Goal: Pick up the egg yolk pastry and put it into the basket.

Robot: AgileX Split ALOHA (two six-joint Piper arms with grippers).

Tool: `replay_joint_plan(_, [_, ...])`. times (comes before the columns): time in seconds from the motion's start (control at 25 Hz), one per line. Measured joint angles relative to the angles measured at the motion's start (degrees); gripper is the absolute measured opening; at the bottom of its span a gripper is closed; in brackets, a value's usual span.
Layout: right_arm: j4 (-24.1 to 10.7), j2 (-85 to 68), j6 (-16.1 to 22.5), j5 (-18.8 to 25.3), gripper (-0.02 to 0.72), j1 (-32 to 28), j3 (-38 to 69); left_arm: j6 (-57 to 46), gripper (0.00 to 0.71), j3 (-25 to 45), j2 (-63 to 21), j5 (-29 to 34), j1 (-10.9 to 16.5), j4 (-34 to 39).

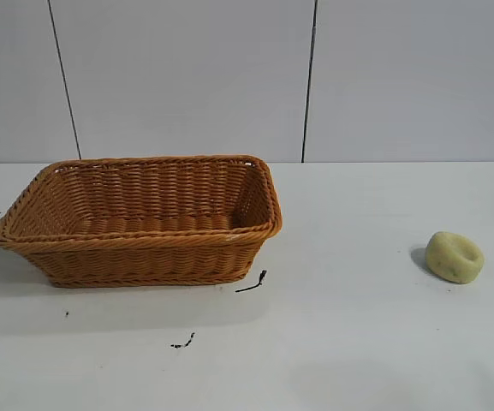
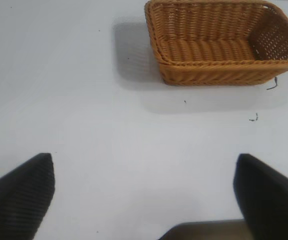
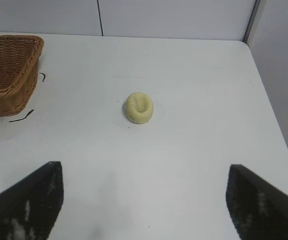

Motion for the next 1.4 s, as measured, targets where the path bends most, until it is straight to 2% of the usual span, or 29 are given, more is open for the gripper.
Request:
replay_joint_plan(0.32, [0.0, 0.0, 0.0, 0.0, 0.61, 0.0, -0.1, 0.0, 0.695, 0.0, 0.0, 0.0, 0.0, 0.0])
replay_joint_plan(0.48, [0.0, 4.7, 0.0, 0.3, 0.655, 0.0, -2.2, 0.0, 0.695, 0.0, 0.0, 0.0, 0.0, 0.0])
replay_joint_plan(0.8, [0.1, 33.8, -0.7, 1.9, 0.677, 0.0, -11.6, 0.0, 0.695, 0.0, 0.0, 0.0, 0.0, 0.0])
replay_joint_plan(1.4, [0.2, 83.4, -2.3, 0.2, 0.677, 0.0, -34.3, 0.0, 0.695, 0.0, 0.0, 0.0, 0.0, 0.0])
